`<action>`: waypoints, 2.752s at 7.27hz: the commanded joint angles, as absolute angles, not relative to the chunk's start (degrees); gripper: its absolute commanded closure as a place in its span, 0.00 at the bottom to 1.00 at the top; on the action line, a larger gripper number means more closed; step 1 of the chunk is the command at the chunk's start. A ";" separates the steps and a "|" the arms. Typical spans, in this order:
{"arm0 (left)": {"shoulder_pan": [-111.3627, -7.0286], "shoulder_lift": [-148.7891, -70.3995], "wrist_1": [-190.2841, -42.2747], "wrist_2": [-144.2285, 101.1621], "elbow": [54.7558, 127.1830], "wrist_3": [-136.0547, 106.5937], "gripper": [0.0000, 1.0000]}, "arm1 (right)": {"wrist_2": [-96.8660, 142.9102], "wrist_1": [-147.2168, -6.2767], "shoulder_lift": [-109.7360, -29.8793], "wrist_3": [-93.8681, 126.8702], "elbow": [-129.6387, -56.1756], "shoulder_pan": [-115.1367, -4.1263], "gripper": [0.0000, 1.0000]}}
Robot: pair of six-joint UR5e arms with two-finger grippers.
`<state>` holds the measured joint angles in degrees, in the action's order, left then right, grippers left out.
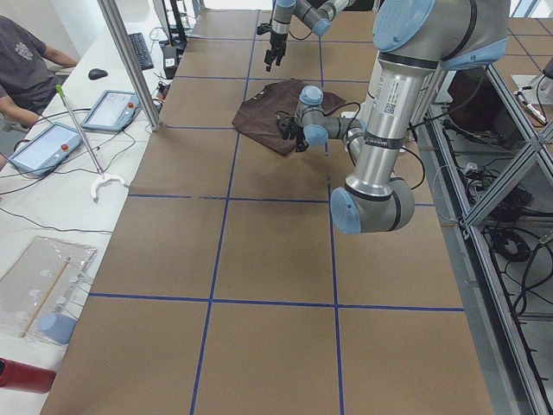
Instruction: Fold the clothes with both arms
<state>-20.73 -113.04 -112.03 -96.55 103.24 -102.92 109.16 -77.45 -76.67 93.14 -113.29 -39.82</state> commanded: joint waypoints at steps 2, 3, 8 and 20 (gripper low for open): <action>-21.09 -114.96 -111.62 -93.78 100.11 -99.86 0.39 | 109.07 -77.43 -76.64 93.08 -112.85 -39.81 0.00; -21.18 -114.96 -111.80 -93.69 99.06 -99.23 0.41 | 109.07 -77.43 -76.64 93.08 -112.76 -39.81 0.00; -24.51 -114.87 -111.71 -92.98 99.84 -98.79 1.00 | 109.16 -77.52 -75.77 91.67 -111.89 -39.90 0.00; -44.74 -136.62 -136.50 -97.72 64.71 -84.99 0.38 | 102.88 -68.20 -65.04 110.43 -102.39 -25.98 0.00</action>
